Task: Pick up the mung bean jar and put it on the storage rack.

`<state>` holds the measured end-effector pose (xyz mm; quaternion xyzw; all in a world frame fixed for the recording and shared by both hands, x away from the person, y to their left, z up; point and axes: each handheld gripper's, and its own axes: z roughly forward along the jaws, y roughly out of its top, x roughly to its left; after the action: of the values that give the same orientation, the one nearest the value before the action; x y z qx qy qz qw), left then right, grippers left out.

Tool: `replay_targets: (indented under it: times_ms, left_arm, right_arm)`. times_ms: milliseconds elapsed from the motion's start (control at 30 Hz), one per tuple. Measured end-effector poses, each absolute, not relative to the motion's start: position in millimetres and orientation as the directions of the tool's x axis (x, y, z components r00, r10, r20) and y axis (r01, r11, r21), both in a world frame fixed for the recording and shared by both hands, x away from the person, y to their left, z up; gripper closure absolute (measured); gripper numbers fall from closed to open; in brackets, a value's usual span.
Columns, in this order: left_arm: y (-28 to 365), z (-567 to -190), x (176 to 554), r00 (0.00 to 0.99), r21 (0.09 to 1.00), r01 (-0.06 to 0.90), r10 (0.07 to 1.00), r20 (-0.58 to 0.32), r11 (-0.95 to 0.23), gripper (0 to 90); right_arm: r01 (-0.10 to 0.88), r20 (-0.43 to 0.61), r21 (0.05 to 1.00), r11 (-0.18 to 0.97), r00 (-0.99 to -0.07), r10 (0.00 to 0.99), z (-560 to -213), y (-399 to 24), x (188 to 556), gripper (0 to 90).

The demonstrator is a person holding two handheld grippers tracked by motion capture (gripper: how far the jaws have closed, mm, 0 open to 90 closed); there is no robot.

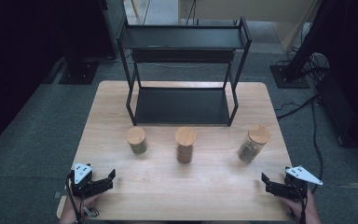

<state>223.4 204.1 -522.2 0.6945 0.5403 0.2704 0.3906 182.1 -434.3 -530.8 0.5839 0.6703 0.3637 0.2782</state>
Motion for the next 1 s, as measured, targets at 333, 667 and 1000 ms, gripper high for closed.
replay_targets:
  times_ms: [333, 667, 1000]
  left_arm:
    - [204.3, -522.3, 223.8, 0.269, 0.834, 0.542, 0.962, -0.048, -0.109, 0.9]
    - [204.3, -522.3, 224.2, 0.272, 0.831, 0.544, 0.961, -0.05, -0.111, 1.0]
    - [202.3, -521.8, 223.4, 0.272, 0.838, 0.53, 0.962, -0.024, -0.129, 2.5]
  right_arm:
    - [0.584, 0.049, 0.81, 0.058, -0.166, 0.985, -530.9, -433.8, 182.4, 0.5]
    - [0.582, 0.047, 0.811, 0.063, -0.171, 0.984, -530.8, -433.5, 182.1, 0.5]
    - [0.582, 0.042, 0.81, 0.068, -0.173, 0.984, -530.8, -432.9, 182.2, 0.5]
